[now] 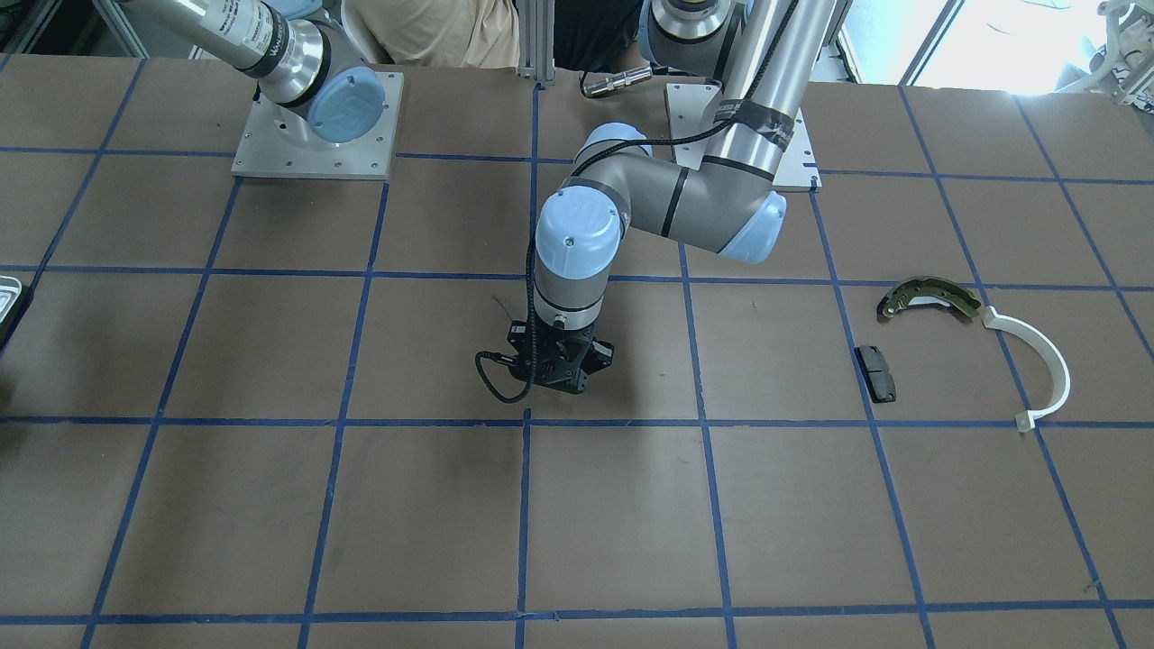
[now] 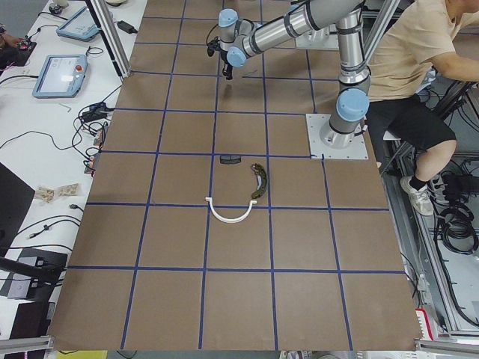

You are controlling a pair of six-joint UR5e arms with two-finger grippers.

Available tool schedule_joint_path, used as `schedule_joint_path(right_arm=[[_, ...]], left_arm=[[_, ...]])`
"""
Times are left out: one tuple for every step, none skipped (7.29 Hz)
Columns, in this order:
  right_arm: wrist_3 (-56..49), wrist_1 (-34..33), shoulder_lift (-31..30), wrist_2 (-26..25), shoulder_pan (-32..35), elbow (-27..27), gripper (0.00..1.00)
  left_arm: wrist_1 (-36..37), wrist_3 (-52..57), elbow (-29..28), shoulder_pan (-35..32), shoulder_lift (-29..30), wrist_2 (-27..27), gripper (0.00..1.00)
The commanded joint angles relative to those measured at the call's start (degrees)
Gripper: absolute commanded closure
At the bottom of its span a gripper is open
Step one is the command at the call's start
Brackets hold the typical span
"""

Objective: Place bearing gear from tray to pile

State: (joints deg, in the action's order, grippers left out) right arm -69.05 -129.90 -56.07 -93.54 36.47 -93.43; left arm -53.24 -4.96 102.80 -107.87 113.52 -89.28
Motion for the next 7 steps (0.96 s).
schedule_joint_path(right_arm=[[0.32, -0.01, 0.0, -0.15, 0.0, 0.0, 0.52], [0.15, -0.01, 0.08, -0.15, 0.0, 0.0, 0.58], [0.06, -0.01, 0.0, -0.15, 0.0, 0.09, 0.65], [0.06, -0.01, 0.08, -0.15, 0.0, 0.18, 0.77], [0.06, -0.01, -0.61, -0.15, 0.0, 0.35, 0.85], [0.23, 0.26, -1.14, -0.15, 0.0, 0.7, 0.96], [0.93, 0.52, -1.93, -0.76, 0.61, 0.71, 1.0]], left_arm=[[-11.93, 8.69, -7.23, 9.03, -1.36, -3.69, 1.0], [-14.15, 14.48, -7.79, 16.39, -1.37, -3.62, 1.0], [-14.35, 17.67, -7.53, 22.38, -1.89, -3.8, 1.0], [-15.66, 18.49, -7.53, 26.88, -1.55, -4.32, 1.0], [-17.5, 19.36, -7.44, 30.49, -1.63, -9.46, 1.0], [-17.34, 24.59, -7.53, 34.01, -1.89, -10.03, 1.0], [-16.56, 30.13, -7.44, 38.31, -1.63, -10.04, 1.0]])
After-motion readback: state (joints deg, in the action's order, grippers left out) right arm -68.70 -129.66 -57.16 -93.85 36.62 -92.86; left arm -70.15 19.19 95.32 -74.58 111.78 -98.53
